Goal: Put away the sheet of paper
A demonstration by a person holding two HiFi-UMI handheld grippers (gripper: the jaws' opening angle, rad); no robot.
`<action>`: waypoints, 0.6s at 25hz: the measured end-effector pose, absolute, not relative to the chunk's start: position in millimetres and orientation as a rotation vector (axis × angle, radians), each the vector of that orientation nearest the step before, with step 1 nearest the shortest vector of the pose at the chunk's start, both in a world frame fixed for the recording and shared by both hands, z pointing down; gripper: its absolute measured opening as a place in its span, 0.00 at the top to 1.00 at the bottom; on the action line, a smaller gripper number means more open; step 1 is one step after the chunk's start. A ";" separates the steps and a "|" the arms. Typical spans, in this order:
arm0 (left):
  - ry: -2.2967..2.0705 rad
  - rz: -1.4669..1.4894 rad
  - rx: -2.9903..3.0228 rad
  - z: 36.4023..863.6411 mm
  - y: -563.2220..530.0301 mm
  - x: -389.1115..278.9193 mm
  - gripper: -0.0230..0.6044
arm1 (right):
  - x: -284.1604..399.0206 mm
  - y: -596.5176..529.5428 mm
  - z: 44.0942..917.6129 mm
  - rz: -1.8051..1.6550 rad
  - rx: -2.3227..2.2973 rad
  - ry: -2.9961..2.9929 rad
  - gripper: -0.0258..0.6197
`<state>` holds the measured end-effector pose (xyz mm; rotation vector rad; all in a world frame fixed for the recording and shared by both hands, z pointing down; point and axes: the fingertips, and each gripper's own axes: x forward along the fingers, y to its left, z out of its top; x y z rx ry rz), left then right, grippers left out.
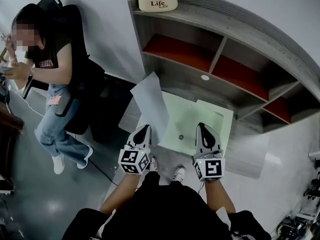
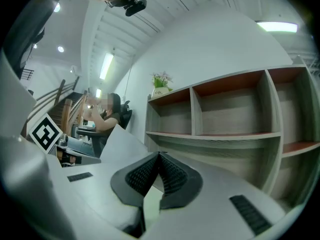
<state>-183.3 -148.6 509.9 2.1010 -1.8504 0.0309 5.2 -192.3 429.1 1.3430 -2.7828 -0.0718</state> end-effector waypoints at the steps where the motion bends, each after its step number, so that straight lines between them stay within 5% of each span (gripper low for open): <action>1: -1.829 0.035 2.102 513.3 -152.7 -183.5 0.95 | 6.0 -193.9 430.9 -0.068 1.356 -2.770 0.93; 15: -1.572 0.188 1.957 599.9 -184.1 -205.3 0.95 | 16.5 -209.1 456.3 -0.013 1.452 -2.625 0.93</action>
